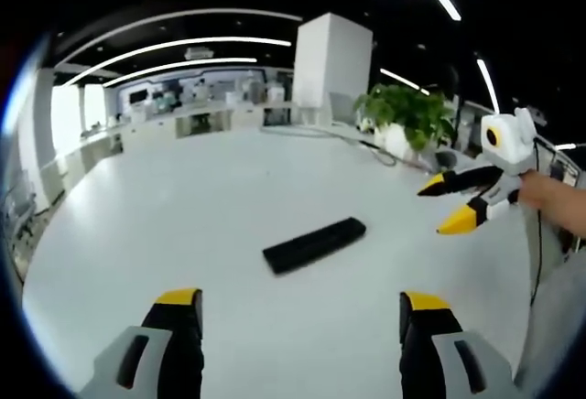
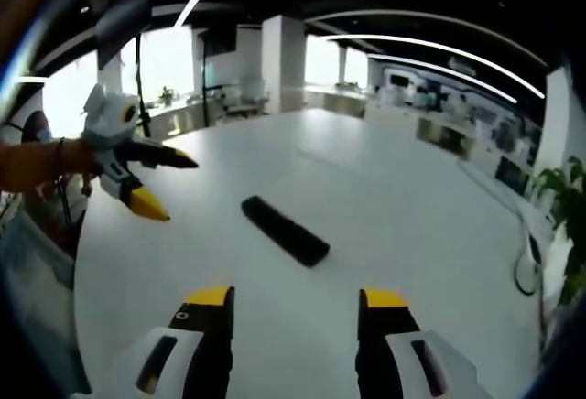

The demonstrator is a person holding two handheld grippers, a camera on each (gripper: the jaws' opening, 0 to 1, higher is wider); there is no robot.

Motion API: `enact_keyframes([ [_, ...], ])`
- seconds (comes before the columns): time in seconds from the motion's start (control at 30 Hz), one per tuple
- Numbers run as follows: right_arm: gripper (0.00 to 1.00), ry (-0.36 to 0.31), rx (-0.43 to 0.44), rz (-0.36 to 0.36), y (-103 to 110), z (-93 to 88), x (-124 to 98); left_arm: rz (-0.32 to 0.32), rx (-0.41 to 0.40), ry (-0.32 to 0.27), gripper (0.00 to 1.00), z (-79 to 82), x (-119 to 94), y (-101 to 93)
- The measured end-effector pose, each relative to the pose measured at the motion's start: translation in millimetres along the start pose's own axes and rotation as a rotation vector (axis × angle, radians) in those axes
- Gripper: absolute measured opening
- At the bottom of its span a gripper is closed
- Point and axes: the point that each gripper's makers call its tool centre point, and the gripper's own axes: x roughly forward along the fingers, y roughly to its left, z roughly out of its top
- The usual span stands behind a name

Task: Press the specified remote control buttons in sequence, fully releasing each button before pressing the next.

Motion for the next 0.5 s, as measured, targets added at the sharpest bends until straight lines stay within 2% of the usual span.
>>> enact_keyframes([
  [0.5, 0.51, 0.022, 0.003, 0.02, -10.9, -7.1, 20.1, -0.026, 0.012, 0.024, 0.89, -4.6, 20.8, 10.6],
])
